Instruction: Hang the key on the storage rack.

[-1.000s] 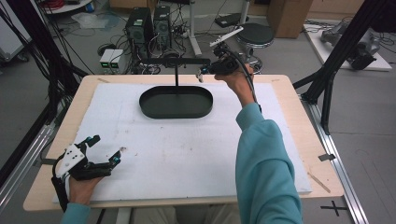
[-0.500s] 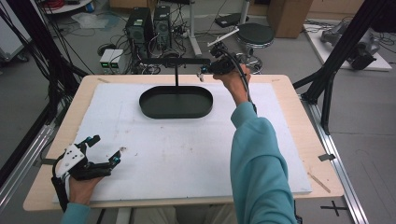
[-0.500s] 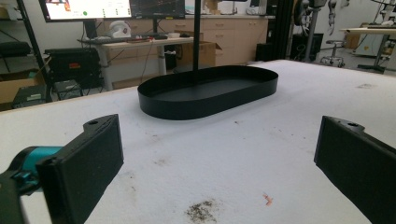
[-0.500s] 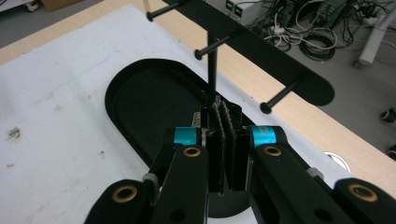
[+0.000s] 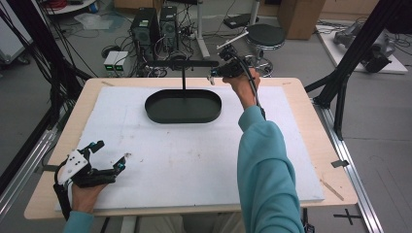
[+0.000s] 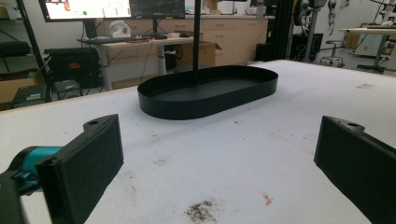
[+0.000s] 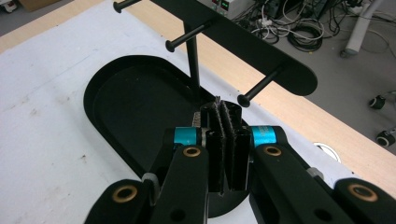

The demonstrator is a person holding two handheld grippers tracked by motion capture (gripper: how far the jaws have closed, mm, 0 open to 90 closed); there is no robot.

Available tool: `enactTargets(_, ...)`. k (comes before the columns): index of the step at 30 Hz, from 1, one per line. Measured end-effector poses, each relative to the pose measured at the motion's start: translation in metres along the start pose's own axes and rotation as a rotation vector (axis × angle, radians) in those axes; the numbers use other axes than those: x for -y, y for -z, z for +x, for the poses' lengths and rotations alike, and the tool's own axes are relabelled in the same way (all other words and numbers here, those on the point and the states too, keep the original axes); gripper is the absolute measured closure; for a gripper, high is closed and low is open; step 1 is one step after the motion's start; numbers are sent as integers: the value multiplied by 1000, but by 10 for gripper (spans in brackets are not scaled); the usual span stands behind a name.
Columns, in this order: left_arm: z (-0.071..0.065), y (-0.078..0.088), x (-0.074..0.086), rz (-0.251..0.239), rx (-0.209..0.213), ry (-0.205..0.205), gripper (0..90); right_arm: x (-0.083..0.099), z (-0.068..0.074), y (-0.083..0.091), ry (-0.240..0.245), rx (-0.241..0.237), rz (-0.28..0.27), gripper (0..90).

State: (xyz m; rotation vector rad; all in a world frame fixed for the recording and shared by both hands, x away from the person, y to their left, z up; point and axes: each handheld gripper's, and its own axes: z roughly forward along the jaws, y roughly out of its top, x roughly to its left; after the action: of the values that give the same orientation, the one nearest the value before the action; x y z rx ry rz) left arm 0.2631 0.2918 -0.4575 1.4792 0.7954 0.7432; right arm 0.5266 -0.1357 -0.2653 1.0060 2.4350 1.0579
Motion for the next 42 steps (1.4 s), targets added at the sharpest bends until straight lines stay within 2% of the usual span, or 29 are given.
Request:
enactTargets(17, 0, 0, 0, 3, -1, -1, 17, 1, -4, -4, -13, 19, -7, 889)
enactTargets(42, 0, 0, 0, 1, -1, 0, 17, 1, -6, -8, -19, 20, -8, 889)
